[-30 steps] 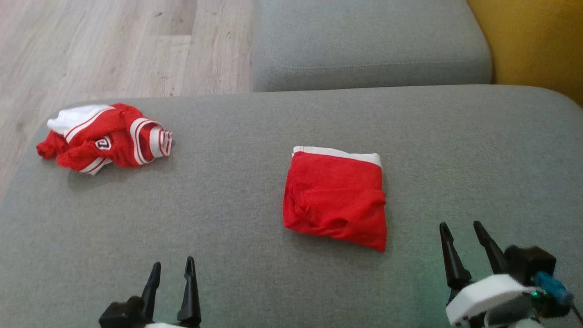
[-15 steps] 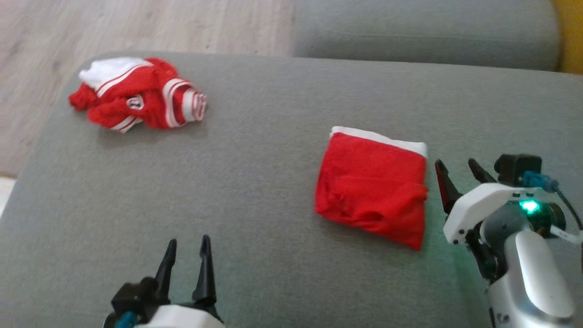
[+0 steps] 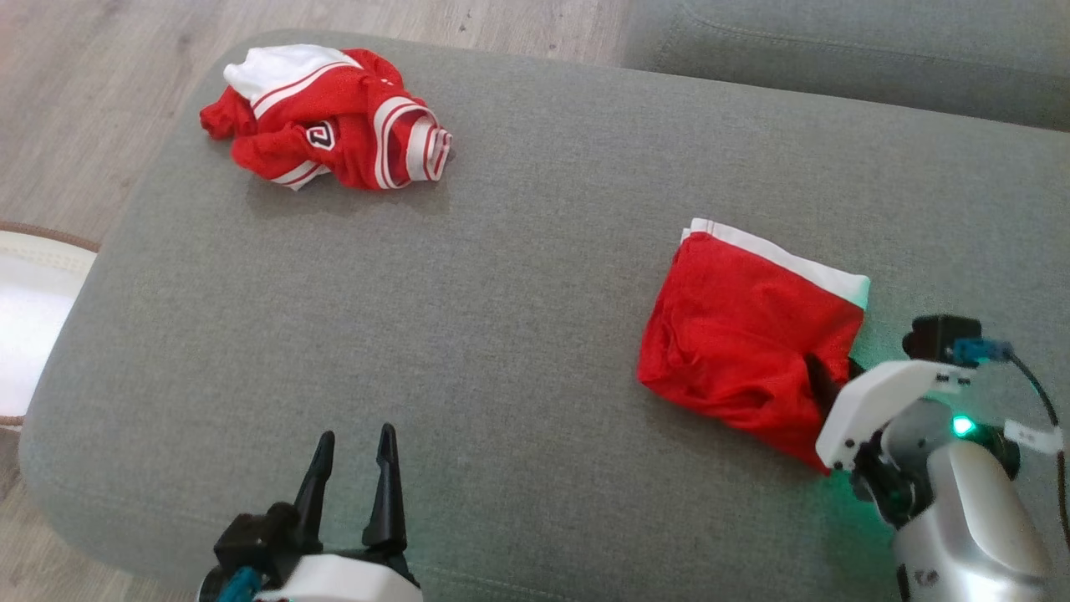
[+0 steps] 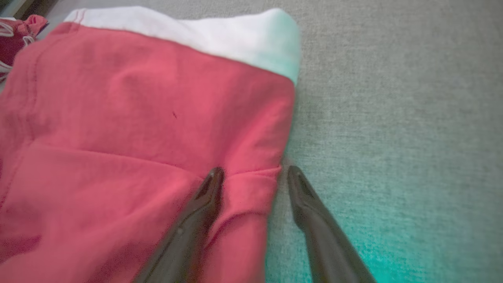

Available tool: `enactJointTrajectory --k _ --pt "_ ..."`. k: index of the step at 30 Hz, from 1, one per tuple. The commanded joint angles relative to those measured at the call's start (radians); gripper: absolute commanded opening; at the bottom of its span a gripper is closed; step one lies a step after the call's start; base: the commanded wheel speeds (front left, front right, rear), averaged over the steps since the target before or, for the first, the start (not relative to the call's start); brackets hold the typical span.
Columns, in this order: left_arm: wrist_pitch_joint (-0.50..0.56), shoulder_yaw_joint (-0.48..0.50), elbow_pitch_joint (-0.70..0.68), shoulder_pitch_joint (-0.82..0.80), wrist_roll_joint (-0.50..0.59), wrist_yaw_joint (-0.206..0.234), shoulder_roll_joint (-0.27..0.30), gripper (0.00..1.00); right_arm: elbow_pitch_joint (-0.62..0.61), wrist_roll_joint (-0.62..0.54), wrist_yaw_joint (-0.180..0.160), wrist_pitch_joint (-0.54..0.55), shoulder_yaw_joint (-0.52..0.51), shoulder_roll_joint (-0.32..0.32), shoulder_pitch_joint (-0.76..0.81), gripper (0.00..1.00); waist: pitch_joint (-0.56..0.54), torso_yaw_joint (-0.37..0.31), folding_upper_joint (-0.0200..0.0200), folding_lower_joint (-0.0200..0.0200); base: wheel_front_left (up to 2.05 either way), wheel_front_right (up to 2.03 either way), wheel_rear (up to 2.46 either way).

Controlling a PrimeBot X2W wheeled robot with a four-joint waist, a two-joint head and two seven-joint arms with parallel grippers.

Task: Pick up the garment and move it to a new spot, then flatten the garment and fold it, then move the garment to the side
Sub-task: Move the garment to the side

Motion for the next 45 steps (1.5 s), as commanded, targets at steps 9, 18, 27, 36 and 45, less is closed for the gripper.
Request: enactJointTrajectory --k 9,18,27,36,45 --pt "-0.012 0.025 -0.033 -0.052 0.029 -0.014 -0.001 1.00 -0.010 -0.039 0.007 0.005 0.035 -0.031 -0.104 0.00 0.016 -0.079 0.0000 0.0000 0.00 0.00 0.00" --pt "0.005 0.004 -0.090 -0.088 0.061 -0.007 0.010 1.00 -0.122 -0.044 0.007 0.036 0.014 -0.191 -0.141 0.00 0.075 -0.279 0.0000 0.0000 0.00 0.00 0.00" --pt "0.048 -0.013 -0.114 -0.147 0.088 -0.008 0.035 1.00 -0.174 -0.037 0.007 0.019 -0.001 -0.200 -0.195 0.00 0.154 -0.462 0.0000 0.0000 0.00 0.00 0.00" --pt "0.081 -0.018 -0.135 -0.168 0.104 0.004 0.061 1.00 -0.083 -0.082 0.007 -0.018 0.019 -0.218 -0.305 0.00 0.190 -0.443 0.0000 0.0000 0.00 0.00 0.00" --pt "0.098 -0.002 -0.176 -0.152 0.106 0.031 0.096 1.00 0.016 -0.152 0.007 -0.066 -0.067 -0.328 -0.403 0.00 0.228 -0.381 0.0000 0.0000 0.00 0.00 0.00"
